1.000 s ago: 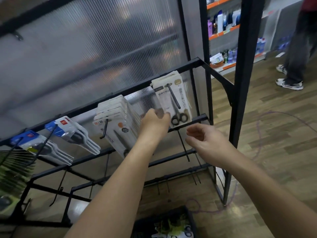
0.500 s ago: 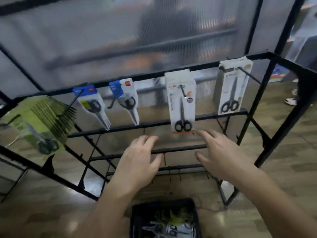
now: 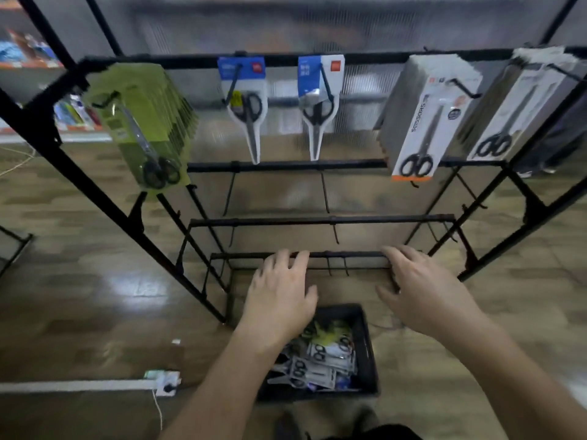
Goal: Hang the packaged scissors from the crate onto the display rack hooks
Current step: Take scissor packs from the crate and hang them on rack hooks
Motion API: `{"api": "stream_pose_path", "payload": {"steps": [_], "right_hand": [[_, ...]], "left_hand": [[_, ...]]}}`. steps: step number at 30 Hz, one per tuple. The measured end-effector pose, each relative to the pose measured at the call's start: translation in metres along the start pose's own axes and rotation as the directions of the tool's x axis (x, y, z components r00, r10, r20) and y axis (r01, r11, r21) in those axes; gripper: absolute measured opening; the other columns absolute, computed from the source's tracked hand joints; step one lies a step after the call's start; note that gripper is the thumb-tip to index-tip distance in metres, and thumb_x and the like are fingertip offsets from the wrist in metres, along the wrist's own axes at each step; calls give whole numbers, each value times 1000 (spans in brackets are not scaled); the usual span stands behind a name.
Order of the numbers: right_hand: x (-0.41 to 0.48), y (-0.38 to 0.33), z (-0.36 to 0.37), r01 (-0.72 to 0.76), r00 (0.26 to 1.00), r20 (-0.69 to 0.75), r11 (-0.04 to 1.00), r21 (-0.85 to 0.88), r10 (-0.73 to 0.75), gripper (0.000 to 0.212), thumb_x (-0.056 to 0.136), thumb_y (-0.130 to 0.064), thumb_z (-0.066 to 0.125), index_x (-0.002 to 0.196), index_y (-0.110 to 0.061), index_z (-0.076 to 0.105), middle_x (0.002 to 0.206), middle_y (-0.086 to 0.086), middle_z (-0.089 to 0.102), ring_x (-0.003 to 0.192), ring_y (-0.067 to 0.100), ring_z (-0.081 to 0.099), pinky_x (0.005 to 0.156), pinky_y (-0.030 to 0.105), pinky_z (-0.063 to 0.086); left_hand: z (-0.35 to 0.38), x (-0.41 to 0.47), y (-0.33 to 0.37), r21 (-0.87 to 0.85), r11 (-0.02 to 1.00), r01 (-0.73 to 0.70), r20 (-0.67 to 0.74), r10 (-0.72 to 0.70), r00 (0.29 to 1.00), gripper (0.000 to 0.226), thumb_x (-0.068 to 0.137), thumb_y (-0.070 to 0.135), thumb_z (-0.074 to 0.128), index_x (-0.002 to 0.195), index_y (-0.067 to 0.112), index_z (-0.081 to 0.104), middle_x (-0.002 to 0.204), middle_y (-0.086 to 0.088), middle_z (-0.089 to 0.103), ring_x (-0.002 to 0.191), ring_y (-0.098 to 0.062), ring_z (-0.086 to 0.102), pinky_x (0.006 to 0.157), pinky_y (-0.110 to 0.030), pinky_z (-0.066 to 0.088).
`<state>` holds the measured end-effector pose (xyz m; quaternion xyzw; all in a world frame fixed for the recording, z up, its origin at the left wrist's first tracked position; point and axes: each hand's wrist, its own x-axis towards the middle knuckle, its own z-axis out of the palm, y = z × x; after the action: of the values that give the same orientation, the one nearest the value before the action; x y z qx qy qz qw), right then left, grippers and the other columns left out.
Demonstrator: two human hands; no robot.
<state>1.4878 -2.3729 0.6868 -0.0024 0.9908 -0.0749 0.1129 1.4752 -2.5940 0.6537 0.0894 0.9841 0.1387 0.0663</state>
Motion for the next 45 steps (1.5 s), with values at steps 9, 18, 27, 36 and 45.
{"api": "stream_pose_path", "payload": {"steps": [9,18,27,36,45], "right_hand": [[-32,28,65,-78,983,169,997,26,72,64,98,-44,52,155,-26,30,157,0,39,137,27,46,102,39,45],[-28,87,168,-40,927,375,998,44,21,81,94,-45,59,162,-27,17,167,2,24,151,25,29,116,39,34],[83,130,459,-8,898,440,1000,26,-4,104,89,-63,63,163,-28,-2,172,0,-4,158,21,-1,127,43,15],[227,151,792,203,799,590,976,-82,-117,115,83,-70,67,162,-23,-2,169,15,7,155,37,10,119,57,27],[262,149,902,366,853,488,878,-307,-186,82,89,-38,74,151,-21,24,149,20,28,133,40,35,96,52,48]], "left_hand": [[69,-25,-17,-14,999,51,212,-47,976,67,100,42,53,159,25,27,164,-6,30,149,-30,30,121,-47,31],[178,-38,-27,68,988,137,381,-152,912,78,99,48,52,163,26,14,170,-5,18,154,-31,17,125,-48,22],[448,13,-105,166,975,150,476,-213,853,78,101,63,37,163,37,-3,173,4,-6,158,-32,-4,127,-55,7],[767,93,-214,285,950,123,734,-299,610,89,96,77,30,160,38,-17,170,-5,-23,154,-45,-19,123,-62,6],[903,114,-239,167,985,33,790,-154,594,92,103,52,50,162,30,-17,172,-6,-15,157,-39,-4,124,-59,16]]}}
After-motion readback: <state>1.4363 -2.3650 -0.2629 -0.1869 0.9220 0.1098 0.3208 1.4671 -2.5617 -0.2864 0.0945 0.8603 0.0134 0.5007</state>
